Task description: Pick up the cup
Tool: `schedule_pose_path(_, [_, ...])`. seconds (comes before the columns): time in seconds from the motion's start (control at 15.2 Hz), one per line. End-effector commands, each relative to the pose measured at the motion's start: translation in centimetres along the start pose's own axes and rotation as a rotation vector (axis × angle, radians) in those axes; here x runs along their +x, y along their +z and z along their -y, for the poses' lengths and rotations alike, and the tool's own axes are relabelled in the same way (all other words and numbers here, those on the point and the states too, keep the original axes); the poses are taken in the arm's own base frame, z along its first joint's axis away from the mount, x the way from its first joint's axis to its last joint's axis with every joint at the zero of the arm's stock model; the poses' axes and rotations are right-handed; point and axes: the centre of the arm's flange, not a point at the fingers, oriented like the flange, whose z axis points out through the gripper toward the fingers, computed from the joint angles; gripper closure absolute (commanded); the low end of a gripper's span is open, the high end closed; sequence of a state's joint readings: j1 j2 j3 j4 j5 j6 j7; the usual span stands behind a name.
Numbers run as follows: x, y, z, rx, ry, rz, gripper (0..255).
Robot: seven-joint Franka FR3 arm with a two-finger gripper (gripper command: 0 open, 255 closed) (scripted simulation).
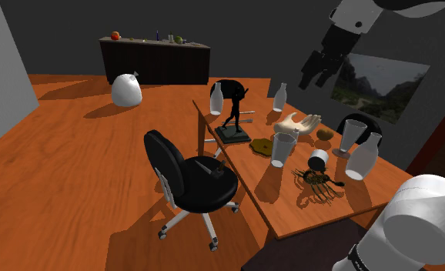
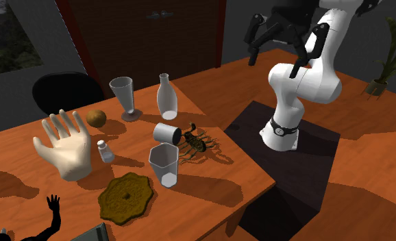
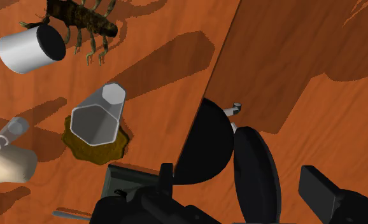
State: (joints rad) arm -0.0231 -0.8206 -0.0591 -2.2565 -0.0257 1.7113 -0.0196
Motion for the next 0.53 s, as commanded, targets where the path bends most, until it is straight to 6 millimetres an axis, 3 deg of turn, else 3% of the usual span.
schedule_pose_path(0.0, [0.0, 0.0, 0.0, 0.0, 0.0, 0.0, 0])
schedule_pose_path(0.46, [3.4, 8.1, -3.5, -0.024, -0.014, 0.066, 0])
